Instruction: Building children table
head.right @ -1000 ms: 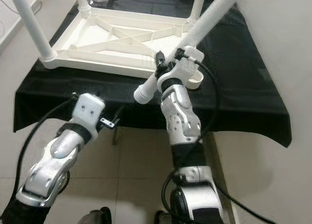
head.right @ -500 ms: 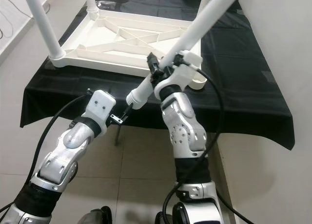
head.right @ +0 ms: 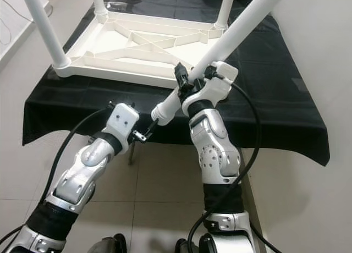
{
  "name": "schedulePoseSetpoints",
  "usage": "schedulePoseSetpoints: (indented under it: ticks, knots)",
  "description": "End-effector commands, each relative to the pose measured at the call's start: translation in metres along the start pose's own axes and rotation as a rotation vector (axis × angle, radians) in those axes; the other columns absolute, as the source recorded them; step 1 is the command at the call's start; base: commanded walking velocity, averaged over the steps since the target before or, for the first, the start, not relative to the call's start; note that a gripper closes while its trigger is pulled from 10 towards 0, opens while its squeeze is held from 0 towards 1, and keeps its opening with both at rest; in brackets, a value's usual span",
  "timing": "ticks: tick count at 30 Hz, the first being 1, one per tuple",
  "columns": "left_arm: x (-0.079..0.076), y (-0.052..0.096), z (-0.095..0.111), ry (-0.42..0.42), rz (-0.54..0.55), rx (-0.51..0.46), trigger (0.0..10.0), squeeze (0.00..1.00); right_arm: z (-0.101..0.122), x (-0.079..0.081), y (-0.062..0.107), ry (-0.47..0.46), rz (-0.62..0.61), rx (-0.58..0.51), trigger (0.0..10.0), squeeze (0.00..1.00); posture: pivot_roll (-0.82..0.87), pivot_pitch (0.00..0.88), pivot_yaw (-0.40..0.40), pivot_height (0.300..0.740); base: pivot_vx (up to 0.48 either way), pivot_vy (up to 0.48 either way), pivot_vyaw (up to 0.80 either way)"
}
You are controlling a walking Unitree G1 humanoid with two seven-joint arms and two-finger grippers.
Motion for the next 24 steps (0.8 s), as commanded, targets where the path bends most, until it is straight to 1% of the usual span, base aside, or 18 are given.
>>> schedulePoseSetpoints:
  ticks: [1,9,15,18,21,24]
  knots:
    - [-0.015,-0.006,0.006,0.005,-0.052,-0.022,10.0,0.0,-0.012,0.027,0.0,-0.023,0.128,0.051,10.0,0.0,0.08,0.188,-0.037,0.74,0.0,0.0,0.0]
    - [-0.015,-0.006,0.013,-0.013,-0.051,-0.055,10.0,0.0,-0.011,0.022,-0.006,0.023,0.106,0.041,10.0,0.0,0.09,0.187,-0.04,0.74,0.0,0.0,0.0]
    - [-0.014,-0.006,0.012,-0.024,-0.049,-0.054,10.0,0.0,-0.011,0.02,-0.007,0.025,0.098,0.04,10.0,0.0,0.09,0.185,-0.042,0.74,0.0,0.0,0.0]
    - [-0.011,-0.006,0.005,-0.037,-0.038,-0.029,10.0,0.0,-0.008,0.027,-0.006,-0.006,0.138,0.039,10.0,0.0,0.08,0.187,-0.041,0.74,0.0,0.0,0.0]
    - [-0.01,-0.006,0.003,-0.041,-0.035,-0.019,10.0,0.0,-0.007,0.029,-0.006,-0.014,0.152,0.038,10.0,0.0,0.08,0.186,-0.039,0.74,0.0,0.0,0.0]
    - [-0.011,-0.006,-0.001,-0.043,-0.039,0.003,10.0,0.0,-0.006,0.034,-0.003,-0.025,0.189,0.037,10.0,0.0,0.08,0.186,-0.038,0.74,0.0,0.0,0.0]
Point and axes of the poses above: a point about 5 cm out from each wrist's last joint towards the gripper, its own y axis pointing back from the gripper into the wrist, its own z axis along the axis of the wrist's last joint, x = y × z, the point moved 1 cm from there along -y, pointing out of the wrist towards the gripper, and after that the axes turned 4 degrees about y, right-handed, at the moved point
